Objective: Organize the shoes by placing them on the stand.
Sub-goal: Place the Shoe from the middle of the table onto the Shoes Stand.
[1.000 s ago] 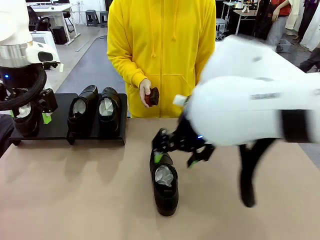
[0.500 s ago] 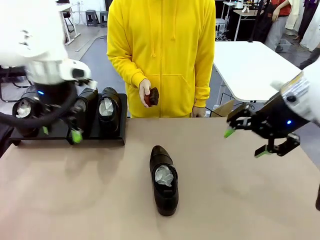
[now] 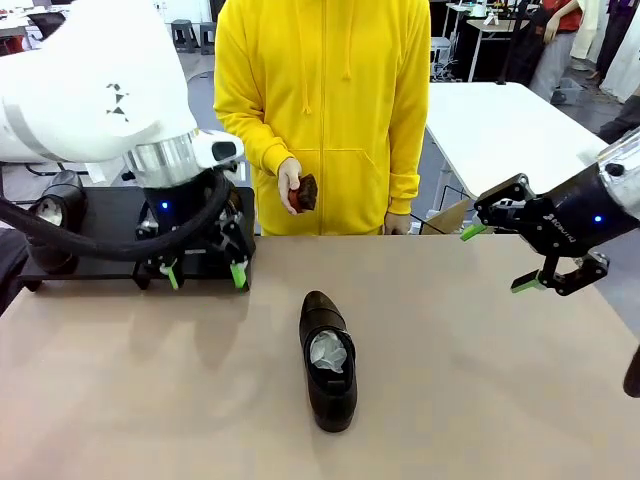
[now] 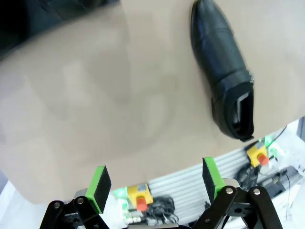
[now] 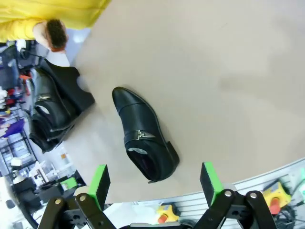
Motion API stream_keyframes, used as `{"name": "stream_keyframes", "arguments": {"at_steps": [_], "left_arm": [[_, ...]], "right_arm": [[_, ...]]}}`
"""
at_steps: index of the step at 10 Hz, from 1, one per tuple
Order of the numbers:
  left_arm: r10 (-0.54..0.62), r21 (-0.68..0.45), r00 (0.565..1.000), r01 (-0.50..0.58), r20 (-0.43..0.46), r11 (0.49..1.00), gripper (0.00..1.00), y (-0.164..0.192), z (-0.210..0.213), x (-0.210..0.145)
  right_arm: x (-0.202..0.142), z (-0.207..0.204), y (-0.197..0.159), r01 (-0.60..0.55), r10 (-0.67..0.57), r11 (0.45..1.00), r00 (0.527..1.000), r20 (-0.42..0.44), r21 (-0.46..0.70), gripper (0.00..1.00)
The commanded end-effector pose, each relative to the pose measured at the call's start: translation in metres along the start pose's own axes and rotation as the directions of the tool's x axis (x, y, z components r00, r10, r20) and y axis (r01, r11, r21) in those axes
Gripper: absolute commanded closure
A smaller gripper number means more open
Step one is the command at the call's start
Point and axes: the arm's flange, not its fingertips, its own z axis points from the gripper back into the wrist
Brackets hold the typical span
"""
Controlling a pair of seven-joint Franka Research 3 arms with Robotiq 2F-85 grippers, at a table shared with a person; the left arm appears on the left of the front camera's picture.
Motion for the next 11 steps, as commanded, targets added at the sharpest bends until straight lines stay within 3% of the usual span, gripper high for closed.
{"name": "stream_keyframes", "arguments": {"at_steps": [1, 2, 3, 4, 6, 9, 11], "left_arm": [[0.016, 0.009, 0.997, -0.015, -0.08, 1.0, 0.0, -0.003, -0.014, -0.002], [0.016, 0.009, 0.997, -0.015, -0.08, 1.0, 0.0, -0.003, -0.014, -0.002], [-0.001, 0.002, 1.0, 0.001, 0.007, 1.0, 0.0, 0.001, 0.005, -0.004], [0.008, 0.036, 0.999, -0.006, -0.048, 0.999, 0.0, -0.008, -0.01, -0.008], [0.08, -0.016, 0.997, -0.08, -0.014, 0.997, 0.0, -0.05, -0.05, -0.019], [0.208, 0.02, 0.976, -0.21, 0.056, 0.978, 0.0, -0.087, -0.1, -0.027], [0.204, 0.039, 0.979, -0.205, 0.016, 0.978, 0.0, -0.101, -0.119, -0.032]], "right_arm": [[-0.001, 0.002, 0.0, -0.02, 0.02, 1.0, 1.0, 0.013, -0.011, 0.0], [-0.001, 0.002, 0.0, -0.02, 0.02, 1.0, 1.0, 0.013, -0.011, 0.0], [-0.001, 0.002, 0.0, -0.02, 0.02, 1.0, 1.0, 0.013, -0.011, 0.0], [-0.001, 0.002, 0.0, -0.02, 0.02, 1.0, 1.0, 0.013, -0.011, 0.0], [-0.001, 0.002, 0.0, -0.02, 0.02, 1.0, 1.0, 0.013, -0.011, 0.0], [-0.001, 0.002, 0.0, -0.02, 0.02, 1.0, 1.0, 0.013, -0.011, 0.0], [-0.001, 0.002, 0.0, -0.02, 0.02, 1.0, 1.0, 0.013, -0.011, 0.0]]}}
